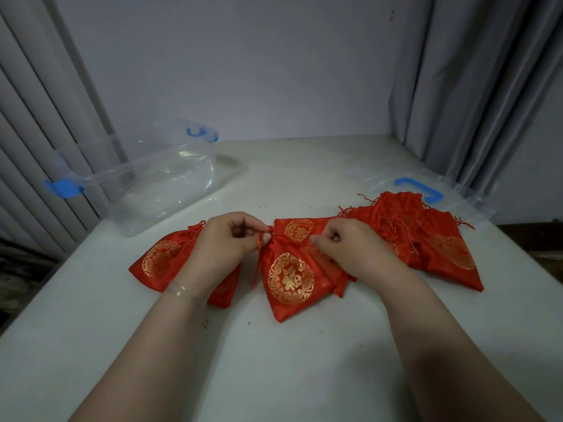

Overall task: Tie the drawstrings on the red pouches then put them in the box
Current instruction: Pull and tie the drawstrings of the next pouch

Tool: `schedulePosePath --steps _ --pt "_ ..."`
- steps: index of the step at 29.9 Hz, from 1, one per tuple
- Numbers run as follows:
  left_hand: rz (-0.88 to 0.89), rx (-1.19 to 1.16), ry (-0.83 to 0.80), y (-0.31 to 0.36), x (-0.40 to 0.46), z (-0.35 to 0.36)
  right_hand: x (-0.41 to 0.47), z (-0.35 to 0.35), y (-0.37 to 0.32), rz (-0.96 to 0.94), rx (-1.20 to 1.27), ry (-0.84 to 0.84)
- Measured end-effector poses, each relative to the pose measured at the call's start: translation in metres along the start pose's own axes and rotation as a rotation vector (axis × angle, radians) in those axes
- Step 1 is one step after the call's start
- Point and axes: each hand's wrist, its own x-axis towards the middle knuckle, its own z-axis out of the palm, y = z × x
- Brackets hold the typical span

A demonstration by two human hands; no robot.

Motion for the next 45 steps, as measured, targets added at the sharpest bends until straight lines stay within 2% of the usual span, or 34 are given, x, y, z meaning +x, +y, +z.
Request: schedulePosePath --steps 2,4,6,8,10,13,15,18,22,27,30,33,39,45 --pt "0.049 0.080 -0.043 0.001 0.000 0.000 -0.001 -0.002 -0.001 -0.052 0.024 0.055" --pt "0.097 0.137 -0.085 0.001 -0.002 0.003 -0.002 -0.001 -0.007 -0.173 0.194 0.093" --pt "0.160 0.193 -0.116 0.002 -0.005 0.006 -0.002 0.005 -0.015 -0.220 0.331 0.022" --pt "0.243 0.260 -0.123 0.004 -0.009 0.011 -0.003 0.015 -0.019 -0.198 0.298 -0.071" --pt "0.335 0.340 -0.101 0.005 -0.011 0.014 -0.002 0.023 -0.020 -0.155 0.317 -0.087" --pt "0.489 0.476 -0.045 0.004 -0.011 0.016 -0.001 0.024 -0.022 -0.055 0.493 -0.041" --pt "0.524 0.574 0.011 0.003 -0.010 0.017 -0.001 0.023 -0.024 -0.019 0.573 -0.013" --pt "0.509 0.678 0.065 0.001 -0.008 0.018 -0.004 0.023 -0.027 -0.072 0.473 0.060" --pt "0.534 0.680 0.153 0.003 -0.009 0.016 -0.005 0.022 -0.032 -0.076 0.489 0.096" --pt "0.659 0.666 0.117 0.004 -0.010 0.018 -0.005 0.017 -0.031 0.014 0.602 0.056" --pt "0.713 0.666 0.109 0.002 -0.008 0.017 -0.006 0.016 -0.029 -0.052 0.687 0.008" --pt "0.742 0.696 0.126 0.001 -0.008 0.018 -0.005 0.014 -0.027 -0.108 0.626 -0.047" --pt "0.795 0.816 0.148 -0.002 -0.007 0.018 -0.004 0.007 -0.020 -0.025 0.678 -0.152" --pt "0.826 0.784 0.130 -0.002 -0.006 0.020 -0.003 0.013 -0.022 0.010 0.638 -0.054"
